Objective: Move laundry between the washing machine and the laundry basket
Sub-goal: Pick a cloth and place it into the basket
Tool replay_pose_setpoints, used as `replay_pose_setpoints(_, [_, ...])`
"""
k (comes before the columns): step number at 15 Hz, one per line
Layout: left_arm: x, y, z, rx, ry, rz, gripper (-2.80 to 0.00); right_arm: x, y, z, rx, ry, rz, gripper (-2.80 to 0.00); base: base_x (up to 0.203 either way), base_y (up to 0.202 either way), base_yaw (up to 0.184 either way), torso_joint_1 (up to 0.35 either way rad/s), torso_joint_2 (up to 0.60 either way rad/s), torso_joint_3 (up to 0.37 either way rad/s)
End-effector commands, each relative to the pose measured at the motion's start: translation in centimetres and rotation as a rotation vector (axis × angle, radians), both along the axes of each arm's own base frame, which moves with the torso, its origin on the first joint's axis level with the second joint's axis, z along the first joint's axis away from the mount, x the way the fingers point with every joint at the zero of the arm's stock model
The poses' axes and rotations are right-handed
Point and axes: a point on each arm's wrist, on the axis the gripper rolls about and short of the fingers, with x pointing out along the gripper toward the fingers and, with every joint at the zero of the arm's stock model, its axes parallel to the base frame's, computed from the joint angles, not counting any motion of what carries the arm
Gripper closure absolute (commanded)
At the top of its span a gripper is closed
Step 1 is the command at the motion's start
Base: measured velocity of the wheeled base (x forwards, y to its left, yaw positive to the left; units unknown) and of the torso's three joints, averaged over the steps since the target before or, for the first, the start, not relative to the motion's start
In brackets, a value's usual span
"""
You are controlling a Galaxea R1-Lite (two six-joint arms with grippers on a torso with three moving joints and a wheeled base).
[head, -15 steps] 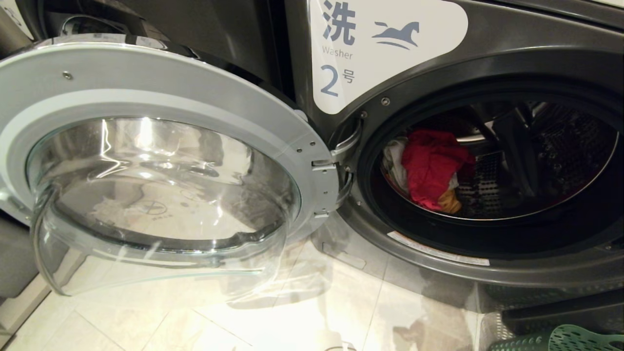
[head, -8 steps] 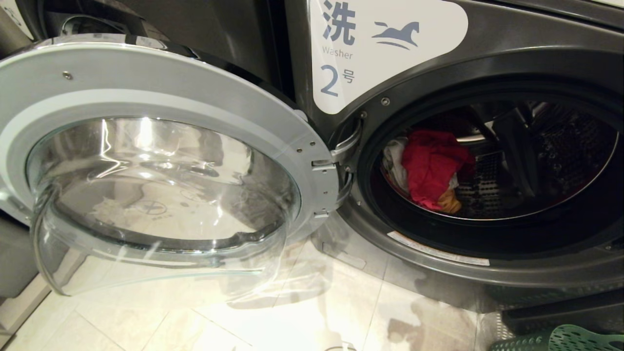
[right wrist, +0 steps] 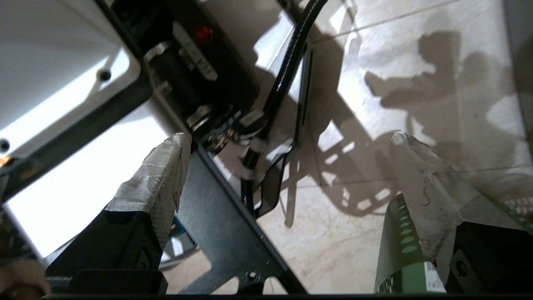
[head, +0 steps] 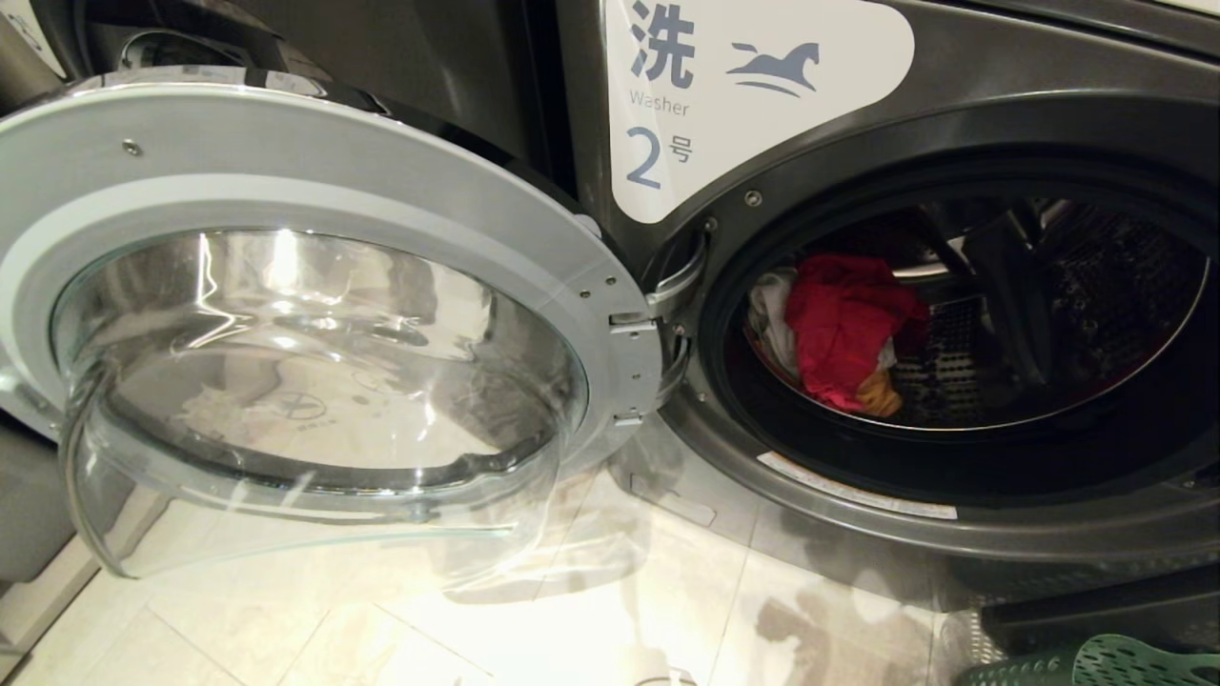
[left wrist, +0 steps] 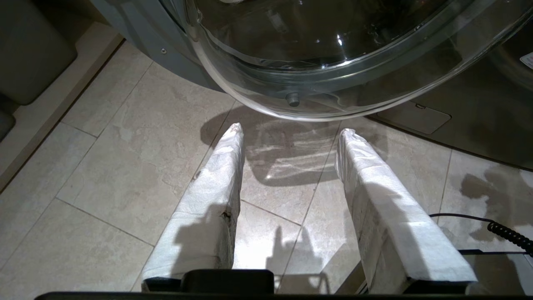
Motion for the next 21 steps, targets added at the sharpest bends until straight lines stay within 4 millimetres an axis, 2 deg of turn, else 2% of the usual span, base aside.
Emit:
replay_pose_setpoints(1, [0.0, 0.0, 0.0, 0.0, 0.0, 0.0, 0.0, 1.2, 0.4, 0.8, 0.034, -0.053, -0.016, -2.8, 0.0, 0.0, 0.0, 0.0, 0.0, 0.0])
replay_pose_setpoints(4, [0.0, 0.0, 0.0, 0.0, -0.001, 0.0, 0.0, 3.5, 1.6, 2.9, 0.115, -0.13, -0.043, -2.8, 0.0, 0.0, 0.0, 0.0, 0.0, 0.0])
replay_pose_setpoints(8, [0.0, 0.0, 0.0, 0.001, -0.002, 0.0, 0.0, 6.3, 3.8, 4.2, 0.113, -0.198, -0.024, -2.8, 0.0, 0.0, 0.0, 0.0, 0.0, 0.0])
replay_pose_setpoints(13, [0.0, 0.0, 0.0, 0.0, -0.001, 0.0, 0.0, 12.4, 6.7, 3.3, 0.09, -0.23, -0.172, -2.8, 0.0, 0.0, 0.0, 0.0, 0.0, 0.0])
replay_pose_setpoints(16, [0.0, 0.0, 0.0, 0.0, -0.001, 0.0, 0.0, 14.8, 7.7, 2.8, 0.092, -0.3, -0.294, -2.8, 0.0, 0.0, 0.0, 0.0, 0.0, 0.0])
replay_pose_setpoints(18, [0.0, 0.0, 0.0, 0.0, -0.001, 0.001, 0.0, 16.5, 8.3, 2.2, 0.074, -0.307, -0.409, -2.8, 0.0, 0.0, 0.0, 0.0, 0.0, 0.0])
replay_pose_setpoints(21, [0.0, 0.0, 0.0, 0.001, -0.001, 0.0, 0.0, 20.2, 9.1, 2.4, 0.098, -0.357, -0.631, -2.8, 0.0, 0.0, 0.0, 0.0, 0.0, 0.0])
